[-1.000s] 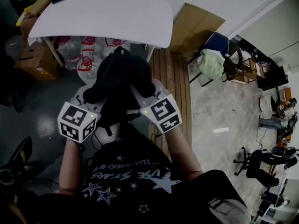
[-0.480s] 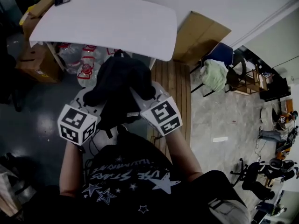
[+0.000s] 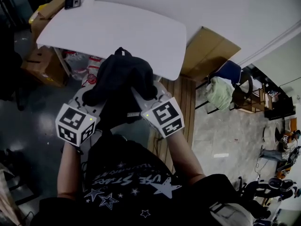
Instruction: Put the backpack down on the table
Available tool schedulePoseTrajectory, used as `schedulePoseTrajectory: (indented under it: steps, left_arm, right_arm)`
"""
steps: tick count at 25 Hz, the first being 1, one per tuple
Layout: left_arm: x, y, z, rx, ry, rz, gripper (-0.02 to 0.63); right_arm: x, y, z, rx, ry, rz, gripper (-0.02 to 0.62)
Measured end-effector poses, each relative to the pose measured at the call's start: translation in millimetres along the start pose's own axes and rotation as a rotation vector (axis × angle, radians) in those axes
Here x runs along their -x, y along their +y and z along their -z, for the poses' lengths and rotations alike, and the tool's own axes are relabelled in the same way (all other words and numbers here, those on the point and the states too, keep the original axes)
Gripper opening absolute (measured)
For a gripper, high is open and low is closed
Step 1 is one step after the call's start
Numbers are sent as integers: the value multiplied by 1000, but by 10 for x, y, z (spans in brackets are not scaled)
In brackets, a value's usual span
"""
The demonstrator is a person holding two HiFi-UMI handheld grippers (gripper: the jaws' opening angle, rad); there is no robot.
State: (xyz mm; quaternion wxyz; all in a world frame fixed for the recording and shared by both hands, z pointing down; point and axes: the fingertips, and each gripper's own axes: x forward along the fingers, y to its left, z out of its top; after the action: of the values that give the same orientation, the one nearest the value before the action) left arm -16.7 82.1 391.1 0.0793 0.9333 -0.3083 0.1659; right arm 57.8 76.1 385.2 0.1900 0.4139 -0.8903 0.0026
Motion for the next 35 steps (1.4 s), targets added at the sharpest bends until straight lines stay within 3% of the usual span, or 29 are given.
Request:
schedulePoseTrajectory:
  steps: [13,35]
  left_arm:
    - [-284,761,-30,28,-7,37,72]
    - [-602,2632,-985,-77,-114,136,74]
  right_arm:
    - [-723,-343,-95,0,32,20,54]
    - [-2166,-1159,-1267,31,-15,160,54]
